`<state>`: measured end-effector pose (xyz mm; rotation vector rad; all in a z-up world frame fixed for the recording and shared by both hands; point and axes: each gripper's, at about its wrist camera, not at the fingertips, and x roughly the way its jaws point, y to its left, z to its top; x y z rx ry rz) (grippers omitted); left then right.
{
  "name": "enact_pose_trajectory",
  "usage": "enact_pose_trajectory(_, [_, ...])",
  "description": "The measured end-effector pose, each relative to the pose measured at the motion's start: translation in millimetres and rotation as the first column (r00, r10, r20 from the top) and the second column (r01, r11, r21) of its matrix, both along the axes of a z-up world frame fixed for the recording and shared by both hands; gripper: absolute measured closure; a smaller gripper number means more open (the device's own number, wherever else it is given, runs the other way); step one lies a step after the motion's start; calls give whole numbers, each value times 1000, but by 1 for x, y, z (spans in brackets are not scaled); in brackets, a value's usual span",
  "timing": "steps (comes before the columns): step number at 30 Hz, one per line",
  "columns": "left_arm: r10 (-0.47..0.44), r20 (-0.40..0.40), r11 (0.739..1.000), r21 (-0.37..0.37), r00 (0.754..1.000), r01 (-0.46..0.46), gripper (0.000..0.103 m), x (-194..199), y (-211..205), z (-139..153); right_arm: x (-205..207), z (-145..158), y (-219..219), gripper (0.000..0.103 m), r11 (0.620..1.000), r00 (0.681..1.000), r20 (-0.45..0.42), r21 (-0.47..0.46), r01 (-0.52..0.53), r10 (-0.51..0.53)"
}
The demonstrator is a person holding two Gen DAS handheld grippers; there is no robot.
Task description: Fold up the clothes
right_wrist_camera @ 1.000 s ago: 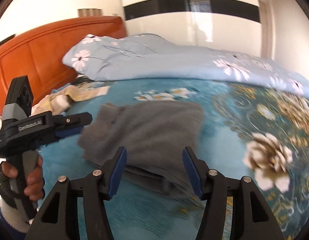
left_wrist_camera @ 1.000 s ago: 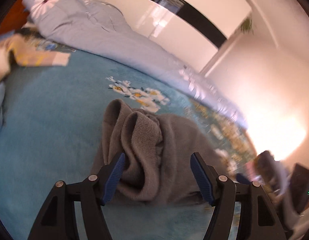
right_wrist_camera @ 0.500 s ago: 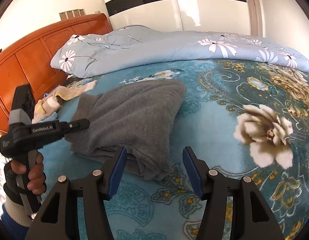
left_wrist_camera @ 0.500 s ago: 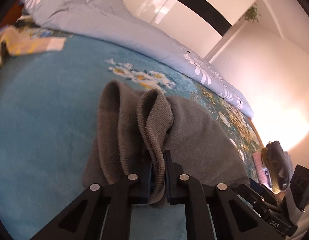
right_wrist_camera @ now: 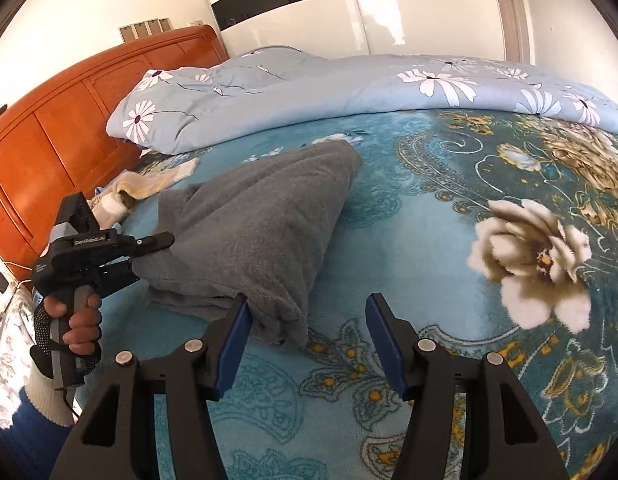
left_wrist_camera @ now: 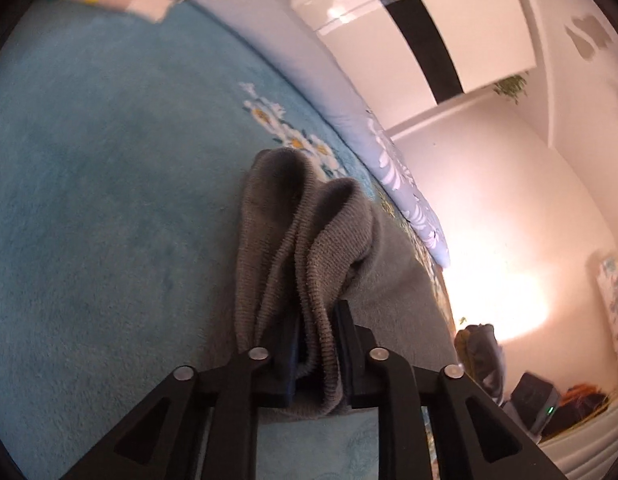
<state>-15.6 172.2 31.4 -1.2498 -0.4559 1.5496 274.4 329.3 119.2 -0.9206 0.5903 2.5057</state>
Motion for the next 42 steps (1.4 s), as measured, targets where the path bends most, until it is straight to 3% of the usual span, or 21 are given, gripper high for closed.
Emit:
enact_pose_trajectory(2, [-15, 17, 999, 36, 1000, 14, 81, -2, -2, 1, 2, 2, 1, 43, 1000, 1000, -6, -4, 3, -3])
enact_pose_trajectory(6, [-18, 163, 990, 141, 986, -5, 81, -15, -8, -14, 6, -1, 6, 43, 1000, 1000, 2, -14, 22, -22])
enact_pose_trajectory(8, [0, 138, 995, 98, 990, -14, 81, -14, -7, -15, 7, -3, 8, 43, 999, 1000, 5, -26, 29, -29])
enact_pose_trajectory(12, [18, 113, 996, 81, 993, -27, 84, -11, -4, -10, 6, -5, 11, 43, 999, 999, 15, -36, 38, -38])
enact_pose_trajectory(14, [17, 117, 996, 89, 993, -28, 95, -12, -3, -7, 6, -6, 11, 43, 998, 999, 18, -40, 41, -40])
enact_pose_trajectory(18, [55, 165, 983, 165, 985, -83, 95, -28, -21, -2, 8, -5, 11, 43, 998, 998, 23, -38, 50, -50])
enact_pose_trajectory(24, [109, 198, 989, 74, 974, -125, 94, -36, -24, -28, 9, -4, 8, 43, 1000, 999, 42, -12, 23, -23])
enact_pose_trajectory(28, [119, 228, 986, 84, 966, -141, 91, -41, -24, -35, 8, 2, 3, 43, 1000, 999, 41, 0, 10, -10])
enact_pose_trajectory(30, [115, 206, 987, 89, 972, -136, 89, -38, -25, -28, 9, 8, 3, 43, 1000, 1000, 24, 7, -3, 2])
enact_pose_trajectory(31, [116, 180, 987, 90, 977, -134, 82, -35, -27, -20, 10, 12, 3, 43, 1000, 1000, 12, 9, -8, 8])
enact_pose_trajectory(33, [132, 129, 986, 82, 983, -143, 55, -33, -30, -8, 11, 20, 5, 43, 1000, 1000, -22, 5, -19, 19])
enact_pose_trajectory(34, [143, 107, 985, 78, 984, -151, 36, -33, -31, -3, 11, 23, 6, 43, 1000, 999, -44, -3, -24, 24])
enact_pose_trajectory(35, [145, 98, 985, 75, 984, -153, 30, -34, -29, 0, 11, 26, 10, 43, 999, 997, -71, -26, -31, 30])
enact_pose_trajectory(38, [125, 97, 990, 56, 987, -131, 28, -37, -19, 1, 3, 24, 26, 43, 988, 990, -135, -140, -59, 40])
enact_pose_trajectory(42, [97, 50, 994, -51, 994, -94, 27, -32, 0, -4, -18, 5, 50, 41, 959, 988, -154, -282, -35, -9])
